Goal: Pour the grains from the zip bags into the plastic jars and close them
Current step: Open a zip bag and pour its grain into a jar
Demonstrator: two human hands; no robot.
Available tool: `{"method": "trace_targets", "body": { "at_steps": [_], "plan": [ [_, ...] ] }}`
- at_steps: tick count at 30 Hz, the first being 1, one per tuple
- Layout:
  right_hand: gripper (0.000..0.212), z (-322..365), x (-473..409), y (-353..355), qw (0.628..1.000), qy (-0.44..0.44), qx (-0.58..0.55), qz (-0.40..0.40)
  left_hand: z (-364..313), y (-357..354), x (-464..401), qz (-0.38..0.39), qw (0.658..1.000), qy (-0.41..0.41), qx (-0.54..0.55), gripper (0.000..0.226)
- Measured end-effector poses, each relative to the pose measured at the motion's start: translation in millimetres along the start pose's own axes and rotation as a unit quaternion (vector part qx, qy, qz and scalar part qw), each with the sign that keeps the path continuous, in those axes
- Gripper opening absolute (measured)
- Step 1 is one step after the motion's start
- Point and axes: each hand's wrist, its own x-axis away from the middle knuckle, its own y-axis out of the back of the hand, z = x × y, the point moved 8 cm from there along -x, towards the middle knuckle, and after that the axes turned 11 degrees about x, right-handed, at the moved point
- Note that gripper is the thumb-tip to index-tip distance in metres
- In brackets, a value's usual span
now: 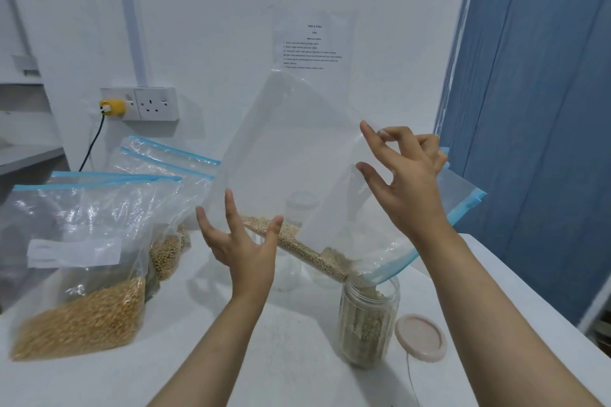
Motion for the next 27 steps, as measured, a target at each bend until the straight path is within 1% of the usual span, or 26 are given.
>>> {"method": "trace_targets", "body": {
  "at_steps": [2, 4, 7, 9, 12, 17, 27],
  "plan": [
    [0.051, 1, 0, 1, 1.0, 0.001, -0.001, -0.002, 9, -4, 4, 0.021, 0.995, 0.072, 0.066, 0.092],
    [0.051, 0, 1, 2, 1.0, 0.001, -0.002, -0.003, 14, -9, 7, 0.043, 0.985, 0.125, 0.114, 0.094],
    [0.052, 0, 2, 1, 1.0, -0.003, -0.006, 0.002, 13, -17, 10, 0.083, 0.967, 0.159, 0.183, 0.095],
    [0.053, 0, 4, 0, 1.0, -0.007, -0.01, 0.005, 9, -21, 9, 0.094, 0.961, 0.153, 0.211, 0.093],
    [0.051, -2, 4, 1, 1.0, -0.019, -0.016, 0.01, 9, -22, 4, 0.088, 0.954, 0.149, 0.244, 0.093],
    [0.05, -6, 0, 7, 0.999, -0.034, -0.024, 0.013, 6, -23, -4, 0.077, 0.955, 0.142, 0.247, 0.095],
    [0.051, -7, -2, 9, 0.998, -0.051, -0.029, 0.03, 5, -26, -10, 0.081, 0.957, 0.138, 0.243, 0.097]
  ]
}}
